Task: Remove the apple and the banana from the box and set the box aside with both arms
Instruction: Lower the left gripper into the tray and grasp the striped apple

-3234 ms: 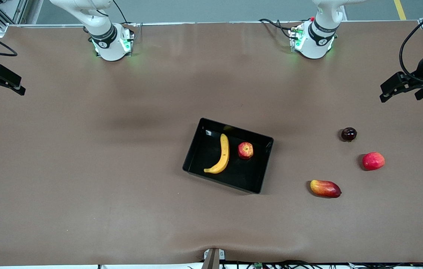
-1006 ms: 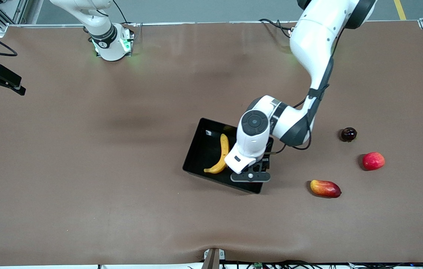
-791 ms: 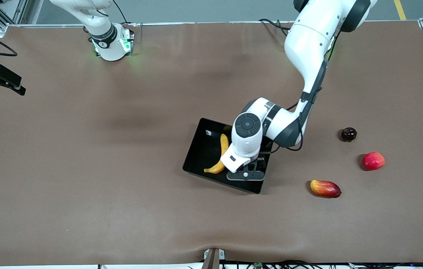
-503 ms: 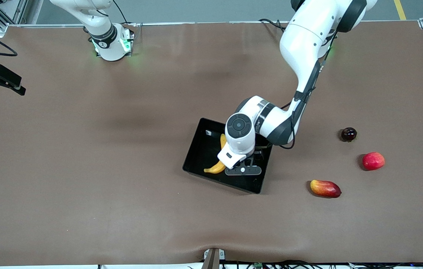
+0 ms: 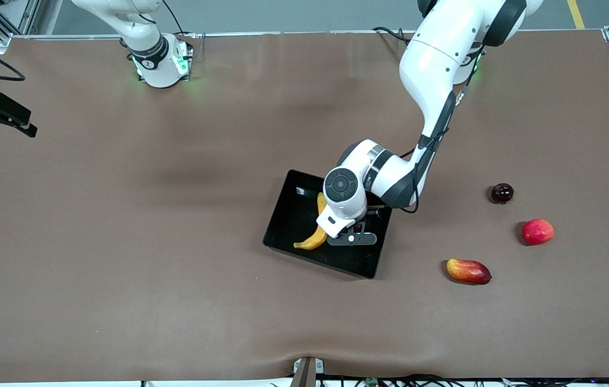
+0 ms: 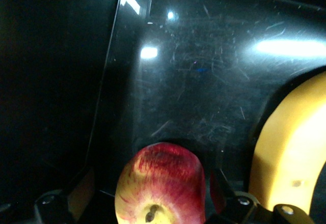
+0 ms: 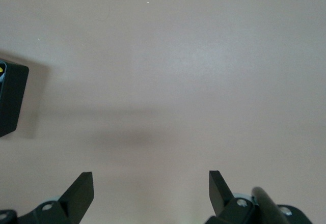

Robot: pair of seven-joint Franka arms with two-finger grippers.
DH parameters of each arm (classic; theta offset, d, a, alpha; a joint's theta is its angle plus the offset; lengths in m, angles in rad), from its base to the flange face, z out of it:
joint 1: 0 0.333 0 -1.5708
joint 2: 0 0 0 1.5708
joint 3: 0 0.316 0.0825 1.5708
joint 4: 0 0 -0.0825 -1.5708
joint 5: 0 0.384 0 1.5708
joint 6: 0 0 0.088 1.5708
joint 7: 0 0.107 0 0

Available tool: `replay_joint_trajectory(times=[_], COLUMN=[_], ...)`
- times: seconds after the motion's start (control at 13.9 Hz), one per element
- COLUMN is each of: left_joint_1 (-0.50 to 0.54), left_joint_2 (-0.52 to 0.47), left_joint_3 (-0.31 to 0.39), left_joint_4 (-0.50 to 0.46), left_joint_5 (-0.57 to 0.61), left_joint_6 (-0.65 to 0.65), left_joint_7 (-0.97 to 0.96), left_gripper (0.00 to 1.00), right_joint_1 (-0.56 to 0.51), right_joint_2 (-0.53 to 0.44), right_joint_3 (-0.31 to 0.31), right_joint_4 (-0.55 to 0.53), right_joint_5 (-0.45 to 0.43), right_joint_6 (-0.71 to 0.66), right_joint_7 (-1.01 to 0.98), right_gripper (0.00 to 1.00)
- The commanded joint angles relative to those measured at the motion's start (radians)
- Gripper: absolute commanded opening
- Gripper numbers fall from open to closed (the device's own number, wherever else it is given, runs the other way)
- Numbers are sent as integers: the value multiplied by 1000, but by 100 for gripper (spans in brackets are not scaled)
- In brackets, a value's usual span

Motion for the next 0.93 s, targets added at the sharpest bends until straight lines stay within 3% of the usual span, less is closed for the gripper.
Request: replay_joint_trajectory(times=[0.0,0.14,0.29,0.86], left_joint_1=[-18,-20,-15,37], left_joint_2=[-14,-18,-31,-186], left_joint_3=[2,-2,-2,9], left_joint_4=[-13,-9,-1,20], left_joint_5=[-15,1,-1,-6], left_joint_6=[-36,-55,-56,-60], left_joint_7=[-25,-15,-7,45], left_gripper=[69,28,0,0], right_joint_1=[-2,-2,-3,-3], right_joint_2=[11,11,11,11], right_joint_3=[0,0,0,0], right_joint_4=[23,23,23,23], right_joint_5=[15,14,14,14], right_joint_6=[-7,-7,-7,-7], right_joint_7=[-7,-9,-9,-9], right_gripper=[100,100,100,100])
